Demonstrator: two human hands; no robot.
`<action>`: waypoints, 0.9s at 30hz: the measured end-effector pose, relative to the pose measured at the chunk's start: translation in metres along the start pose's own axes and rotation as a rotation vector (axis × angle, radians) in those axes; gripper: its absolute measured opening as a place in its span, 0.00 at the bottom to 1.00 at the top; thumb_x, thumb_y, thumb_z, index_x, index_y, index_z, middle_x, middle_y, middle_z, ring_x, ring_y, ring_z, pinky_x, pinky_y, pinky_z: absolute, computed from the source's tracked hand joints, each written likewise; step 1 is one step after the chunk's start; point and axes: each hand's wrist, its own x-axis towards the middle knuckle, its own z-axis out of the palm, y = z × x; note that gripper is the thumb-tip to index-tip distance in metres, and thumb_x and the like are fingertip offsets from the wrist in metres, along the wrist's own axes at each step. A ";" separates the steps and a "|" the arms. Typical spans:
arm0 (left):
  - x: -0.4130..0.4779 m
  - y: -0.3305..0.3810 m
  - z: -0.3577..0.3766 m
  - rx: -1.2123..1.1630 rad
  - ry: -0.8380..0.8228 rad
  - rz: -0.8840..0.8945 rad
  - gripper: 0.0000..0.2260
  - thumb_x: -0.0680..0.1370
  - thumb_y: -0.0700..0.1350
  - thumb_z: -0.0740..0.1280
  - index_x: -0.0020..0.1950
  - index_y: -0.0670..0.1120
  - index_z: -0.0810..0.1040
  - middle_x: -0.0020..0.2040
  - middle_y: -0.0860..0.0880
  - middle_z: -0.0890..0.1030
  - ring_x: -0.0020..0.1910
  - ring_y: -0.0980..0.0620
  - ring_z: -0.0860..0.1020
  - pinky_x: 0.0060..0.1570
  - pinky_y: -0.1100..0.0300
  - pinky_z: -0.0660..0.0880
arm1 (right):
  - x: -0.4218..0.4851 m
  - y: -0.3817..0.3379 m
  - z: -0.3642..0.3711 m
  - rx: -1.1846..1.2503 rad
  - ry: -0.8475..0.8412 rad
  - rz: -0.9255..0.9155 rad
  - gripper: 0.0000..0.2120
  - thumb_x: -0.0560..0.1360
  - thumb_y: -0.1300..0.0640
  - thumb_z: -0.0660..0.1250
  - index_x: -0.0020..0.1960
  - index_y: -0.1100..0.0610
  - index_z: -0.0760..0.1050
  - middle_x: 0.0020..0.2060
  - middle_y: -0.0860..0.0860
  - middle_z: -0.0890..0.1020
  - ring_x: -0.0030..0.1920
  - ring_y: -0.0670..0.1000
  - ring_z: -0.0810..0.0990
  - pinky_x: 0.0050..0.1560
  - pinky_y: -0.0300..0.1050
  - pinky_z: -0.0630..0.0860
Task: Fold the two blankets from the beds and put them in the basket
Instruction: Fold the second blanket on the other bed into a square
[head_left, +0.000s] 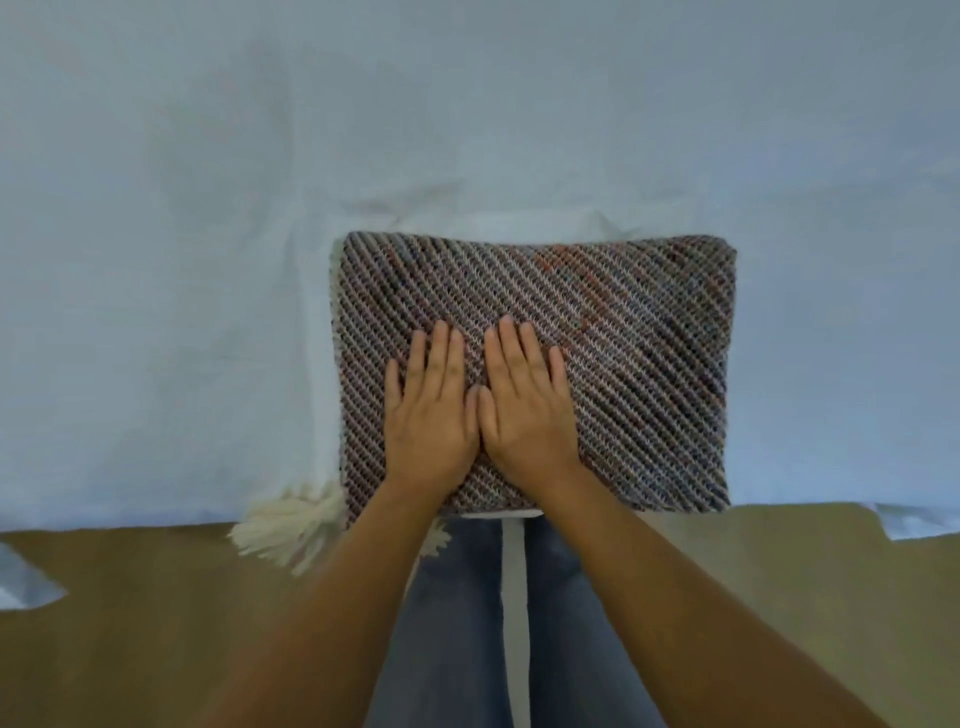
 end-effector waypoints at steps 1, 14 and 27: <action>0.002 -0.007 0.002 0.009 -0.006 -0.023 0.27 0.78 0.56 0.44 0.74 0.47 0.42 0.77 0.48 0.48 0.75 0.51 0.43 0.70 0.53 0.35 | 0.002 0.008 0.003 -0.050 0.003 -0.003 0.25 0.79 0.49 0.44 0.74 0.56 0.45 0.74 0.51 0.47 0.75 0.52 0.47 0.73 0.47 0.35; -0.003 -0.038 -0.003 0.035 0.040 -0.049 0.33 0.76 0.62 0.41 0.76 0.46 0.45 0.77 0.46 0.48 0.76 0.49 0.44 0.69 0.54 0.32 | -0.020 0.079 -0.016 -0.156 0.001 0.300 0.29 0.79 0.47 0.45 0.76 0.58 0.42 0.77 0.56 0.48 0.76 0.54 0.43 0.73 0.50 0.38; -0.035 -0.057 0.023 0.096 -0.034 0.064 0.32 0.76 0.60 0.51 0.75 0.45 0.51 0.74 0.43 0.62 0.73 0.43 0.60 0.70 0.48 0.44 | -0.052 0.073 0.012 -0.206 -0.001 0.083 0.28 0.77 0.42 0.48 0.74 0.52 0.52 0.74 0.60 0.58 0.73 0.58 0.52 0.69 0.59 0.51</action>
